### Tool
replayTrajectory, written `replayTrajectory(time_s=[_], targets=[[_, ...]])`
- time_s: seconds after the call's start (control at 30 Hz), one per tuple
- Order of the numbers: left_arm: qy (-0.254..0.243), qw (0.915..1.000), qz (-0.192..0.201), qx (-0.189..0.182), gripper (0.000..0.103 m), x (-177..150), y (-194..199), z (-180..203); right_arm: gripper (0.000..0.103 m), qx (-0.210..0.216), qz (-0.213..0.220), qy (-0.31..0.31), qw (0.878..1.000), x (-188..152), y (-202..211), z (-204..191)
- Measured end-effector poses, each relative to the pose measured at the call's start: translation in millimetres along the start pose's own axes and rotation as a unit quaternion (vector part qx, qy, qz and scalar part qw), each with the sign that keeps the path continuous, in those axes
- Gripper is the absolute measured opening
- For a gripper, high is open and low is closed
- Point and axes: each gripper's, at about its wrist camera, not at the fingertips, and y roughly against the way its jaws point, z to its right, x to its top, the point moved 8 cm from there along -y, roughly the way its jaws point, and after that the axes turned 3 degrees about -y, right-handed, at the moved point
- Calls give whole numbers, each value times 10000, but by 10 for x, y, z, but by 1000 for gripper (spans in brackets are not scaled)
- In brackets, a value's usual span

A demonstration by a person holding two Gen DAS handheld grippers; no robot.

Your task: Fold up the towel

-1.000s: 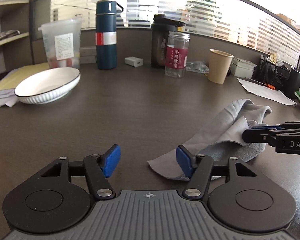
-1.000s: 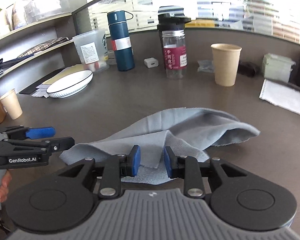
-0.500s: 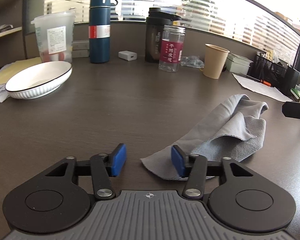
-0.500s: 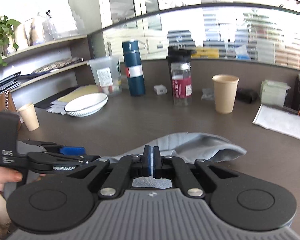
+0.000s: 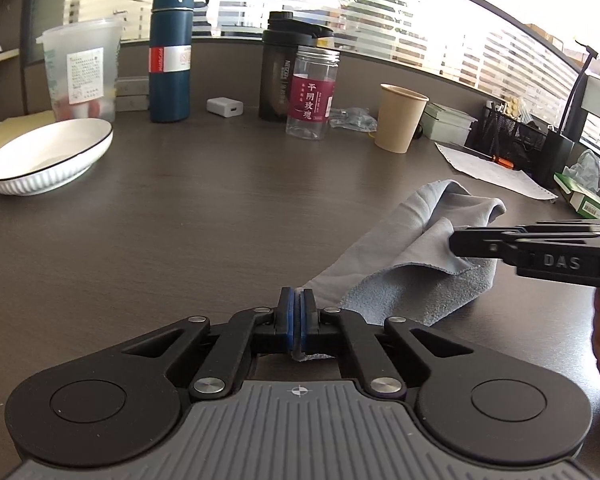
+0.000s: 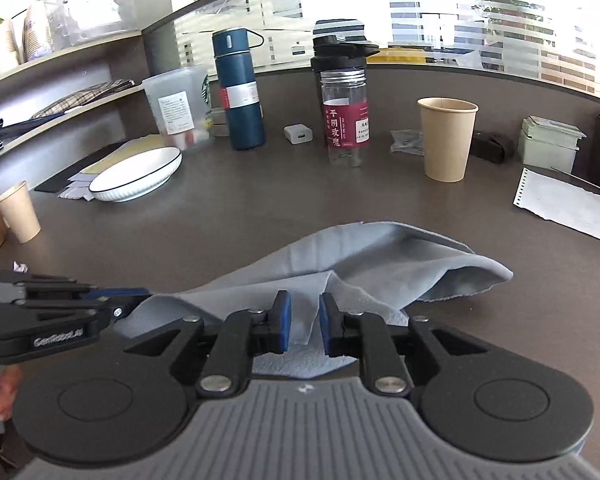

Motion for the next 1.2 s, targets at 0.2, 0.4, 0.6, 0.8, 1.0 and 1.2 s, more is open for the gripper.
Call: replayTrajectory(time_s=[0.2,0.4,0.6,0.8,1.0,1.2], targets=[[40,9999,-6,-106,4,-4,11,9,7,217,-51,28,9997,-37,-91,-52],[193,9995,110,-244,4,34,83,-1,3,425,147,-48,9990,-7,96,-54],[247,9939,785,-735,3,324,505,164,3,340,816,-241,9958,196,691,59],[206,9791,1609,-1225,3,696,1062,377,3,124,1672,-162,9857,488,1370,94],[162,9551,2417,-1704,3,1058,1647,584,3,-57,2732,166,9618,868,2125,-34],[65,9391,2881,-1873,3,1261,2135,762,3,-155,3194,316,9470,1021,2486,-43]])
